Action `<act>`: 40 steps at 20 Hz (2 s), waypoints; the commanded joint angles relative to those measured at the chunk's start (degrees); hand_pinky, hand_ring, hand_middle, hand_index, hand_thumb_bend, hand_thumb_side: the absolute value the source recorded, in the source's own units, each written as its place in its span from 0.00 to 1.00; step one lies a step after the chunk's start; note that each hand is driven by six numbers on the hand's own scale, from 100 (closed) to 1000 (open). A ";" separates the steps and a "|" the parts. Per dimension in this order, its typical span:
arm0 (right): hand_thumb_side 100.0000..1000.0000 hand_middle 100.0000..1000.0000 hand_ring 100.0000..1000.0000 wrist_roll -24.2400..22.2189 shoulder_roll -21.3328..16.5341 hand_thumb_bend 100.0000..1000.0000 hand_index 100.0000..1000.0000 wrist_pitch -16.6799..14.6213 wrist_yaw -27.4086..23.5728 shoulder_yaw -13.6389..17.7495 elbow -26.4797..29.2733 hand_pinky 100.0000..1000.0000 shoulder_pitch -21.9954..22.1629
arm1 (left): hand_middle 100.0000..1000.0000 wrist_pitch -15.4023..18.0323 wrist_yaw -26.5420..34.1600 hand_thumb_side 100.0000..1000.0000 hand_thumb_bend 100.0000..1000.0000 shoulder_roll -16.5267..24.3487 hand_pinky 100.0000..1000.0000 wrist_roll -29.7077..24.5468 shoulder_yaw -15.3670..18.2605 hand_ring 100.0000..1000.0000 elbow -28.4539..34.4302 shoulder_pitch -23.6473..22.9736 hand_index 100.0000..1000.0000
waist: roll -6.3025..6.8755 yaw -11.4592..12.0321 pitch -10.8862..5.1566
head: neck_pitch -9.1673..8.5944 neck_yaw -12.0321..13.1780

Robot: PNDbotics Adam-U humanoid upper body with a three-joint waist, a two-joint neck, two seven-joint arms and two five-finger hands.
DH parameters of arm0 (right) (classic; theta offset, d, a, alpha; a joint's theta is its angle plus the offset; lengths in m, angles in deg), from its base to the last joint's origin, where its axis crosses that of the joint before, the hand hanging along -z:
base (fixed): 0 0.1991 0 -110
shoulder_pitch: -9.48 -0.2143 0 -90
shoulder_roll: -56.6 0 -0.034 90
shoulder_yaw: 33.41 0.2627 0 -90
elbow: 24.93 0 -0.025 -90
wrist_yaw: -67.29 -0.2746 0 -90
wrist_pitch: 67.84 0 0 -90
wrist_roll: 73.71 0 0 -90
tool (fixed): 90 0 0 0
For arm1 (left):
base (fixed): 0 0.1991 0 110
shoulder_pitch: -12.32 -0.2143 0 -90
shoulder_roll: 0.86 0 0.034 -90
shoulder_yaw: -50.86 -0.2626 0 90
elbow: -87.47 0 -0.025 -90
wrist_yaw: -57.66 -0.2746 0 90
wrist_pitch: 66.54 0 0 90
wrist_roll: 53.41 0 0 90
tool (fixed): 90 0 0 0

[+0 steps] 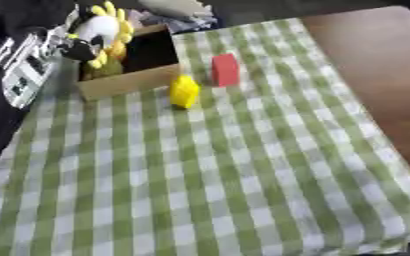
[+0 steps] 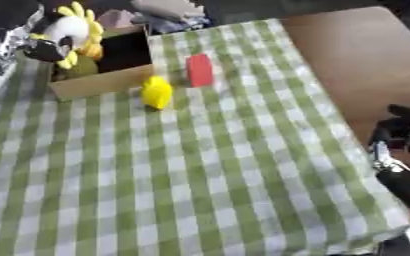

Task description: Pick up objects on the table and place them in the box.

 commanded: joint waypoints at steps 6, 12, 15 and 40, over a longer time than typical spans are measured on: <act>0.32 0.59 0.61 -0.23 -0.73 0.00 0.81 -0.19 -0.48 0.13 0.56 0.56 -0.52 | 0.73 1.46 3.18 0.31 0.24 0.52 0.68 2.43 0.64 0.68 -2.50 0.79 0.80 | 0.41 -0.13 -0.52 | -0.36 0.15; 0.33 0.59 0.61 -0.32 -0.84 0.00 0.81 -0.23 -0.40 0.13 0.55 0.56 -0.62 | 0.78 2.17 4.44 0.41 0.28 1.14 0.71 1.28 0.68 0.73 -0.39 -0.18 0.83 | 0.44 0.34 -0.44 | -0.48 -0.20; 0.33 0.59 0.60 -0.22 -0.86 0.00 0.81 -0.21 -0.34 0.31 0.58 0.56 -0.68 | 0.77 2.12 5.64 0.39 0.25 2.13 0.70 1.54 1.41 0.72 1.80 -0.93 0.83 | 0.37 0.52 -0.35 | -0.58 -0.50; 0.33 0.59 0.60 -0.26 -0.78 0.00 0.81 -0.25 -0.29 0.40 0.64 0.56 -0.68 | 0.85 23.92 -6.97 0.08 0.45 1.48 0.83 -12.40 -7.38 0.83 17.43 -0.90 0.80 | 0.39 0.14 -0.44 | -0.49 -1.44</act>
